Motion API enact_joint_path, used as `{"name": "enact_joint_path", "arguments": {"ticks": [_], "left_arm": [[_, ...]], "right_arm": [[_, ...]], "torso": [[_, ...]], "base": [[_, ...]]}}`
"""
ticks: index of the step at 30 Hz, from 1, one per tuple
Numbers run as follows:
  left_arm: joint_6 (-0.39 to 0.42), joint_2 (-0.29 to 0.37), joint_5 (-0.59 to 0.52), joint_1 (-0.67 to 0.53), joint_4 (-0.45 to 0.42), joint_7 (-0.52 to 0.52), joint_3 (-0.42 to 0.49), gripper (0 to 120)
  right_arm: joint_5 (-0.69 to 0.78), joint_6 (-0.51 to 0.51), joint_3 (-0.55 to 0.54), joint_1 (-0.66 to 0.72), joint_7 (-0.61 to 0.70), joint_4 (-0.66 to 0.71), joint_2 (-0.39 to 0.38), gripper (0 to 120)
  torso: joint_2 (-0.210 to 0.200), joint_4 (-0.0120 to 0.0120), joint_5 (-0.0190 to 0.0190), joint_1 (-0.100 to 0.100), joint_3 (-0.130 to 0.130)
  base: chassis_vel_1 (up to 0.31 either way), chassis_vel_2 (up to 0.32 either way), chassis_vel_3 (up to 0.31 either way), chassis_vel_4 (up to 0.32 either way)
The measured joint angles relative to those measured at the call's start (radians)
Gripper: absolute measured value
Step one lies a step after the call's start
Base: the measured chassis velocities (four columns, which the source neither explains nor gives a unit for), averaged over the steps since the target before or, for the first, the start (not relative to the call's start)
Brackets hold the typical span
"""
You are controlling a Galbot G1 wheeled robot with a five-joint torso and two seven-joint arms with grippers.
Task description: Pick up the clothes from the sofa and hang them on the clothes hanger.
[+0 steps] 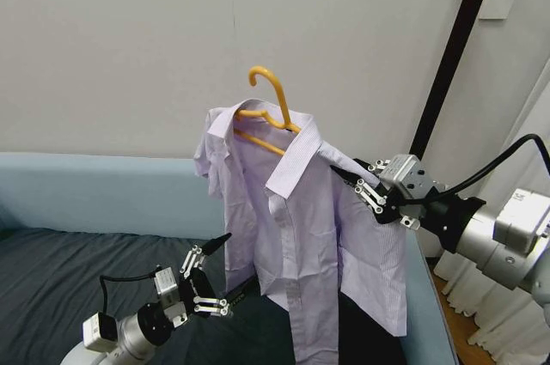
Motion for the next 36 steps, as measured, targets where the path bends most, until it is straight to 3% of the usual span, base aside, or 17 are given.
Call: {"name": "enact_joint_path", "arguments": {"ticks": [6,10,14,18,20,28,32,36], "left_arm": [[0.000,0.006,0.005,-0.079,0.092,0.054,0.066,94],[-0.006,-0.007,-0.014,-0.219,0.187,0.069,0.179,77],[-0.006,-0.018,-0.028,-0.294,0.239,0.080,0.242,67],[-0.004,-0.044,-0.049,-0.387,0.313,0.130,0.339,47],[-0.003,-0.047,-0.049,-0.394,0.320,0.138,0.345,43],[0.003,-0.074,-0.052,-0.431,0.357,0.184,0.379,8],[0.003,-0.077,-0.052,-0.431,0.357,0.190,0.378,0],[0.000,-0.075,-0.056,-0.430,0.350,0.187,0.354,0]], "right_arm": [[-0.005,0.010,-0.007,0.000,-0.015,-0.019,0.019,8],[-0.006,0.019,-0.015,0.005,-0.026,-0.037,0.019,8],[-0.006,0.021,-0.018,0.009,-0.033,-0.043,0.020,8],[-0.008,0.023,-0.020,0.012,-0.047,-0.053,0.026,8],[-0.010,0.023,-0.021,0.012,-0.049,-0.055,0.028,8],[-0.031,0.023,-0.030,0.010,-0.054,-0.064,0.054,8],[-0.037,0.024,-0.031,0.009,-0.055,-0.068,0.058,8],[-0.048,0.027,-0.031,0.010,-0.055,-0.075,0.060,8]], "torso": [[0.000,0.0004,-0.0001,0.000,0.000],[0.000,-0.0002,-0.0001,0.000,0.000],[0.000,-0.0002,0.0000,0.000,0.000],[0.000,0.0000,0.0000,0.000,0.000],[0.000,0.0000,0.0000,0.000,0.000],[0.000,0.0001,0.0000,0.000,0.000],[0.000,0.0001,-0.0001,0.000,0.000],[0.000,0.0001,-0.0001,0.000,0.000]], "base": [[0.000,0.000,0.000,0.000],[0.000,0.000,0.000,0.000],[0.000,0.000,0.000,0.000],[0.000,0.000,0.000,0.000],[0.000,0.000,0.000,0.000],[0.000,0.000,0.000,0.000],[0.000,0.000,0.000,0.000],[0.000,0.000,0.000,0.000]]}}
